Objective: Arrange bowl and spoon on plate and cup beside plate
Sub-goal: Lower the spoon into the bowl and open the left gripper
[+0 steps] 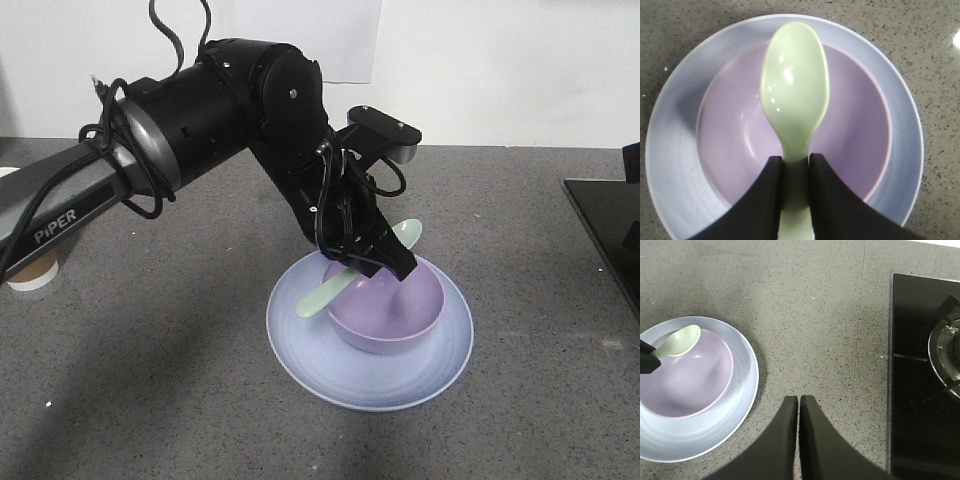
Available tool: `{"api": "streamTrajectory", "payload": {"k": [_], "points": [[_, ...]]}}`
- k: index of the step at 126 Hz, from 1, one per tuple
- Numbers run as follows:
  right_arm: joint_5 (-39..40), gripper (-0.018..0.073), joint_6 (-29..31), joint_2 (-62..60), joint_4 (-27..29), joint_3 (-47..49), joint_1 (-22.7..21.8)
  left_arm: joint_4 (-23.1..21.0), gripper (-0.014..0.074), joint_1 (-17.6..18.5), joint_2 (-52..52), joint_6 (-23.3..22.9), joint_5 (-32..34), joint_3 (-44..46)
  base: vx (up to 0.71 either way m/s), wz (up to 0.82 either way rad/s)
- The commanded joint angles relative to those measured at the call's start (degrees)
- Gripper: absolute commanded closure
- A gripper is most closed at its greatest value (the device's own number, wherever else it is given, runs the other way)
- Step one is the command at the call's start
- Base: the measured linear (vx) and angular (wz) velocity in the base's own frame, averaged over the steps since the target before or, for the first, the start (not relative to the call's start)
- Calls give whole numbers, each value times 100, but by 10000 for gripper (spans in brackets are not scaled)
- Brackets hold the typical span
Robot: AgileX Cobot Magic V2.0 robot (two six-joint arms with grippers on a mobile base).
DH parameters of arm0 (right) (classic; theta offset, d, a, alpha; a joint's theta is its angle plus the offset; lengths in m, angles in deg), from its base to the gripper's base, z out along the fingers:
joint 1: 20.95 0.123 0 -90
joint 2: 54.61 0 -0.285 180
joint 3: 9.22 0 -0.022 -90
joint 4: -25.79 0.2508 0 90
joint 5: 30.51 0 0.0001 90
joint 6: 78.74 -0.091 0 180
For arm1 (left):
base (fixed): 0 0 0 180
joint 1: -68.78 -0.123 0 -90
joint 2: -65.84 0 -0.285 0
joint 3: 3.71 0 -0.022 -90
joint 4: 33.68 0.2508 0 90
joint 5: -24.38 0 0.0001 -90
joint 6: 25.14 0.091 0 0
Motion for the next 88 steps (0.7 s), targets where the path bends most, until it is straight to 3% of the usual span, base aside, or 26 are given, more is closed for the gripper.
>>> {"api": "streamTrajectory", "payload": {"k": [1, 88], "points": [[307, 561, 38, -76, -81, 152, -31, -157, 590, 29, 321, -55, -83, 186, 0, 0], [301, 561, 38, -76, -81, 152, -31, -122, 557, 155, 201, -51, -83, -30, 0, 0]]}}
